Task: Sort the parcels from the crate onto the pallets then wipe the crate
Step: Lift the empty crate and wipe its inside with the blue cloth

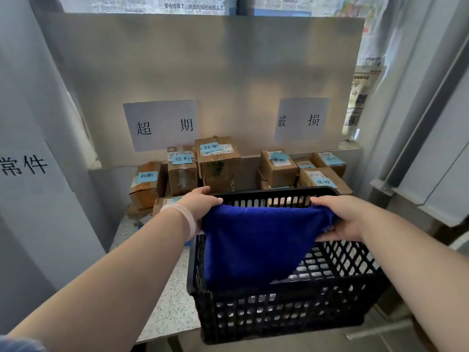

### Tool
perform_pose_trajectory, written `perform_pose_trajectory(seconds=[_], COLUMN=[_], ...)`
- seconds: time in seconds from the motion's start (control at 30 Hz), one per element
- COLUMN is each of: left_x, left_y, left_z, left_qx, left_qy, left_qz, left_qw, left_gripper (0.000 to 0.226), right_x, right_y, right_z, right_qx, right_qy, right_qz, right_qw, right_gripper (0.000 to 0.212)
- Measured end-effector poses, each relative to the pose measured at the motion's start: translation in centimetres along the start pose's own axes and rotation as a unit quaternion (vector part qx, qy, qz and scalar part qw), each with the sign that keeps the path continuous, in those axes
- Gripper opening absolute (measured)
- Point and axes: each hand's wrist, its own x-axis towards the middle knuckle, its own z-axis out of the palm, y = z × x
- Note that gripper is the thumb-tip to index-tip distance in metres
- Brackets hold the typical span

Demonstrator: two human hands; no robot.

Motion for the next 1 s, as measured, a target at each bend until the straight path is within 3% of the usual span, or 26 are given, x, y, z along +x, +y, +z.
perform_pose_trajectory(seconds=[0.1,0.17,0.23,0.3,0.33,0.4,0.47,0.5,0.57,0.63,0.73,0.8,0.9,1.0], left_x=[-0.3,-0.7,-1.2,-1.5,-1.6,-1.6,-1.6,-1.5,-1.4,-1.2,-0.9,-1.1,-2.1,-2.5], left_y=[-0.9,-1.0,-1.0,-1.2,-1.2,-1.2,-1.0,-0.9,-0.8,-0.9,-0.8,-0.4,0.3,0.4], left_z=[-0.9,-1.2,-0.8,-0.2,-0.1,-0.2,-0.6,-0.8,-1.0,-1.2,-0.6,0.5,2.8,4.6], left_qx=[-0.012,0.126,0.371,0.552,0.594,0.617,0.596,0.586,0.58,0.529,0.319,0.191,0.036,0.019], left_qy=[-0.084,-0.128,-0.117,-0.068,-0.048,-0.012,0.017,0.027,0.04,0.045,0.046,0.051,0.015,-0.061], left_qz=[0.007,0.052,0.114,0.192,0.221,0.257,0.263,0.261,0.245,0.222,0.158,0.112,0.06,0.108], left_qw=[0.996,0.982,0.914,0.809,0.772,0.744,0.758,0.767,0.776,0.818,0.933,0.974,0.997,0.992], left_gripper=[0.066,0.059,0.053,0.046,0.04,0.029,0.028,0.028,0.03,0.031,0.03,0.035,0.029,0.04], right_x=[0.0,0.1,-0.1,-0.5,-0.7,-0.8,-0.3,-0.2,0.2,0.5,0.4,0.2,-0.7,-1.8], right_y=[0.7,0.8,0.7,0.6,0.6,0.5,0.8,0.9,0.8,0.5,-0.2,-0.5,-0.6,-1.0], right_z=[0.5,0.6,0.7,0.8,0.9,1.3,1.8,2.0,1.9,1.6,1.7,2.8,5.5,7.6], right_qx=[0.039,0.019,-0.042,-0.162,-0.254,-0.461,-0.592,-0.617,-0.606,-0.542,-0.418,-0.328,-0.125,-0.049], right_qy=[-0.021,-0.036,-0.05,-0.071,-0.08,-0.079,-0.034,-0.004,0.035,0.037,0.053,0.067,0.013,-0.099], right_qz=[0.004,-0.031,-0.075,-0.135,-0.16,-0.193,-0.221,-0.236,-0.261,-0.267,-0.239,-0.204,-0.115,-0.12], right_qw=[0.999,0.999,0.995,0.975,0.951,0.862,0.774,0.751,0.75,0.796,0.875,0.92,0.985,0.987], right_gripper=[0.035,0.045,0.044,0.034,0.03,0.03,0.027,0.023,0.011,0.012,0.017,0.024,0.036,0.037])
